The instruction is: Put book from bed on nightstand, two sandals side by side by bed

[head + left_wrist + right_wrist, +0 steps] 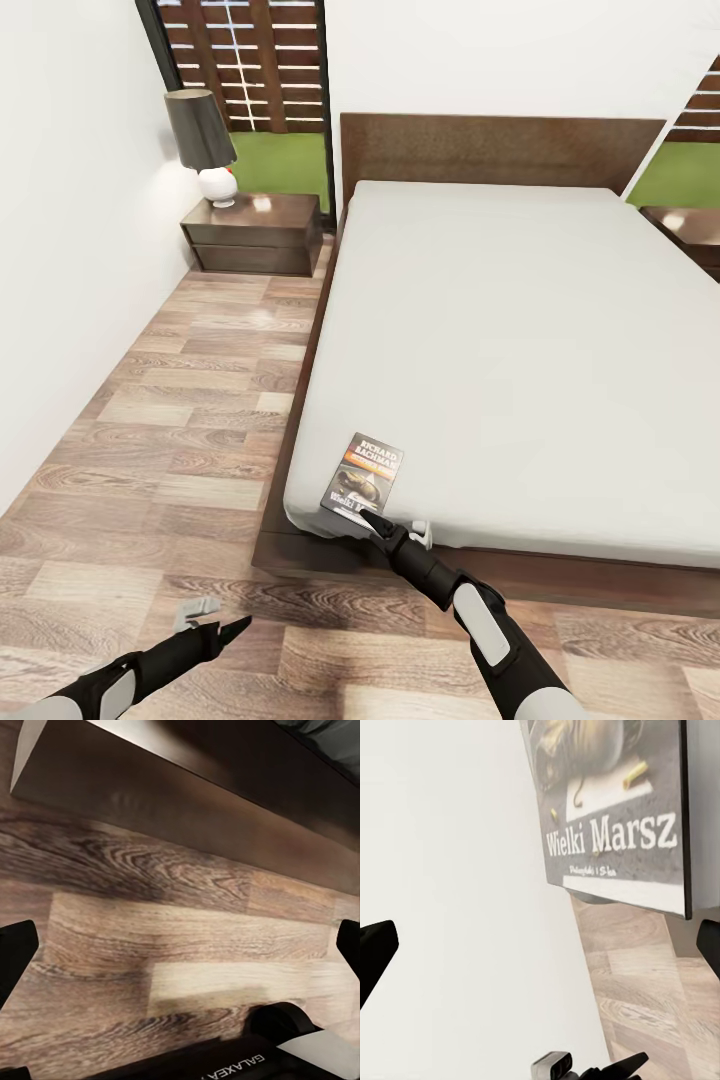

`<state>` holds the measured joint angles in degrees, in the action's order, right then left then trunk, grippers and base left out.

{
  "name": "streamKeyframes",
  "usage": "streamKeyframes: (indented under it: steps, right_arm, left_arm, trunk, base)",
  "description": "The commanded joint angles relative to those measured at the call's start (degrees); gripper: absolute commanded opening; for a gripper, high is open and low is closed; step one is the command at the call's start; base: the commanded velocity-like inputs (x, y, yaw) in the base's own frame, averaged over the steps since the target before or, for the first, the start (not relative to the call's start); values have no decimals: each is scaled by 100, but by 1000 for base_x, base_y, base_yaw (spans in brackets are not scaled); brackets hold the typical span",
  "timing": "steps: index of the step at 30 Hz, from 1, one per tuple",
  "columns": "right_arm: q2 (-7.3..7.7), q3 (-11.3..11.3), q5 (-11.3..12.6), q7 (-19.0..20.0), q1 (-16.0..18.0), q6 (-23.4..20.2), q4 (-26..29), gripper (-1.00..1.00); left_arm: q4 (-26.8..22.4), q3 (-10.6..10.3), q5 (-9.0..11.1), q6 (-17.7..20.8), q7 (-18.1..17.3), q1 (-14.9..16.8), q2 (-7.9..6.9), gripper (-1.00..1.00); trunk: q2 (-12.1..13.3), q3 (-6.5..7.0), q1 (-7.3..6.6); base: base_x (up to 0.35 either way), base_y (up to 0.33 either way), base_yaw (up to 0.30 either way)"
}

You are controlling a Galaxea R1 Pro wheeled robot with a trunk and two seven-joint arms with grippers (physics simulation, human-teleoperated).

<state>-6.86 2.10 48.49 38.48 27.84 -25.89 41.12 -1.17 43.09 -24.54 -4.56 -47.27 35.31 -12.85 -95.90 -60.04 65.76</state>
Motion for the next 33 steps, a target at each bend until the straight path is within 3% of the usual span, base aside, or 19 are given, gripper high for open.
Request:
streamKeyframes:
  steps: [1, 4, 18, 33]
  right_arm:
    - [0, 1, 55, -7, 2, -48, 1, 100]
    - [0, 1, 55, -7, 2, -48, 1, 100]
    - [0, 1, 55, -7, 2, -48, 0, 100]
    - [0, 1, 55, -7, 2, -48, 1, 100]
  left_arm:
    - [3, 33, -60, -46, -6, 2, -1, 100]
    - [3, 33, -60, -40, -7, 2, 1, 100]
    - [3, 33, -60, -36, -11, 2, 9, 100]
    - [3, 35, -60, -43, -7, 2, 2, 100]
  trunk:
    - [-1, -3, 0]
    - [-1, -3, 0]
    - [-563, -255, 307]
    - [-563, -255, 307]
  base:
    - [0, 0, 0]
    - [0, 0, 0]
    - [0, 0, 0]
    - [0, 0, 0]
